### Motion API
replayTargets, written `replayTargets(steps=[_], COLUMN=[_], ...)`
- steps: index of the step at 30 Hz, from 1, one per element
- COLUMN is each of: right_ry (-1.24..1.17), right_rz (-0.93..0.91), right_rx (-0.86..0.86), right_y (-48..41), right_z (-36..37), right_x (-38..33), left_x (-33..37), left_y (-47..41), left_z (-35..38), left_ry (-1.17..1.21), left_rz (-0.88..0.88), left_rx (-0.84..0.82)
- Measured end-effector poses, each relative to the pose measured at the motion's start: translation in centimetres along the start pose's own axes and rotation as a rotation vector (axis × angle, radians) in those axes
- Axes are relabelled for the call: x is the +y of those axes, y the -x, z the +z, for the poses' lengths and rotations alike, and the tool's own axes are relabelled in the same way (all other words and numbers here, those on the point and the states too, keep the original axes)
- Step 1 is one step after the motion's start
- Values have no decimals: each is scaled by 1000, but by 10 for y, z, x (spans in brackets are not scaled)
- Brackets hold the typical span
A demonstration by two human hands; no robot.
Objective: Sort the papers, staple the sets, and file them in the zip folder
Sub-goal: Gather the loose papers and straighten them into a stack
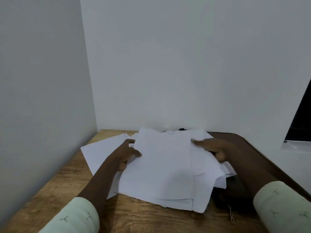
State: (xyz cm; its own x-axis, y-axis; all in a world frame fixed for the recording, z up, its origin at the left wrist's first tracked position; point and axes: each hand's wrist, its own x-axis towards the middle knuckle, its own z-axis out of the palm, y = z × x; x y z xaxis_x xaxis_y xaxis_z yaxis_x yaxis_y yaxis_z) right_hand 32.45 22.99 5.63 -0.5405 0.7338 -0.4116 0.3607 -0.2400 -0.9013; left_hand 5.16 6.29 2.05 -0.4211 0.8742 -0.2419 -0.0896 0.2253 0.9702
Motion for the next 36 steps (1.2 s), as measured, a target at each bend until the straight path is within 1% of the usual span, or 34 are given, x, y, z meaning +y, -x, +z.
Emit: replayTargets(steps=[2,3,5,7,9,11,12,15,16,19,20,22,24,26,28,29,31,33,35,36], right_ry=[-114,-99,54,161,108,-39,-123,-295,-325,-316,-282,-251,-332,-404,-424,-434,-478,-509,-425,-379], right_rz=[-37,-44,-46,-79,-130,-175,-191,-226,-239,-251,-248,-256,-292,-386,-509,-531,-481,-410,-366,-337], right_rx=[0,-13,-21,33,117,161,158,68,41,-42,-81,-136,-123,-46,-6,-11,3,100,147,106], right_y=[-4,-5,-8,-12,-15,-16,-15,-1,6,21,25,30,34,33,33,33,30,27,27,27], right_z=[12,17,29,35,35,30,27,21,20,22,22,15,3,-8,-9,-6,0,3,6,7], right_x=[-2,-2,-1,2,4,7,9,9,8,5,5,1,-7,-16,-23,-23,-23,-20,-13,-6], left_x=[-2,-2,-5,-9,-11,-12,-11,-1,3,13,14,18,28,39,43,43,37,28,19,14], left_y=[-9,-12,-17,-21,-22,-22,-22,-16,-13,-2,1,3,6,9,11,12,9,2,-4,-6], left_z=[11,15,20,19,17,13,12,12,12,16,18,21,15,8,5,8,11,10,6,5], left_ry=[28,26,37,76,75,41,60,255,325,402,411,347,277,271,279,270,276,358,434,470], left_rz=[-35,-57,-65,-49,-14,12,26,40,14,-33,-15,68,170,196,197,198,208,257,287,285], left_rx=[90,122,179,227,280,321,320,267,215,-53,-104,-145,-218,-277,-285,-296,-294,-241,-169,-122])
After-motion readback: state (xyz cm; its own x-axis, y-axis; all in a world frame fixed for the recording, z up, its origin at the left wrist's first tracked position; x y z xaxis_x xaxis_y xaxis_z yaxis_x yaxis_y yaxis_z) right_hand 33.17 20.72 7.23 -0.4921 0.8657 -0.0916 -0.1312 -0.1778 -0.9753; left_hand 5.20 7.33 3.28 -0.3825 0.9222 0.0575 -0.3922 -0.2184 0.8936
